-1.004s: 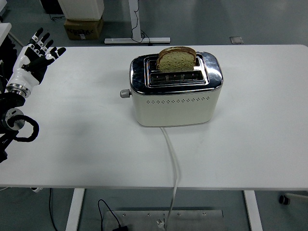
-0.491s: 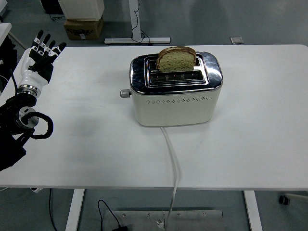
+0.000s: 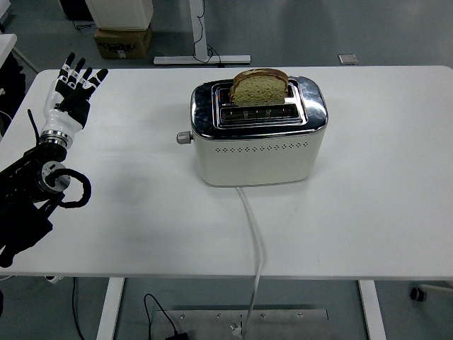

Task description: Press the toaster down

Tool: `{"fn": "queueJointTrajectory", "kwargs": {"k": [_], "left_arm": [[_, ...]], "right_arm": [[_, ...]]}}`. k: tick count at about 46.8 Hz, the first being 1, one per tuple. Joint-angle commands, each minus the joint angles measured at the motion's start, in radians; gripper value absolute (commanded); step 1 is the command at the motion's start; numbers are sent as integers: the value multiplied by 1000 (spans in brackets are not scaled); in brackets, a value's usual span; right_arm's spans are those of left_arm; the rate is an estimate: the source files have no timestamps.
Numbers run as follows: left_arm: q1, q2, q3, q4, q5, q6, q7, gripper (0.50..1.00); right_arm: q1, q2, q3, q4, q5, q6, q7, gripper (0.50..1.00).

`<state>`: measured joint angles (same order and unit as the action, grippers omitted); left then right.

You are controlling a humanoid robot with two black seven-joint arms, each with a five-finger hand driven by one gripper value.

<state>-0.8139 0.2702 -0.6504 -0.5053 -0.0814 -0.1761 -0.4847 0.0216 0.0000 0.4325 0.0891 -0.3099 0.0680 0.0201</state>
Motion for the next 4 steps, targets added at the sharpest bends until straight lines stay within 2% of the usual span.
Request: {"fn": "queueJointTrajectory", "kwargs": {"k": [1, 4], "left_arm": [[4, -2, 0, 1, 0, 0, 0, 1000], [7, -6, 0, 1, 0, 0, 0, 1000]], "right_arm": [[0, 0, 0, 0, -1, -1, 0, 998], [1, 0, -5, 0, -6, -1, 1, 1000]]}}
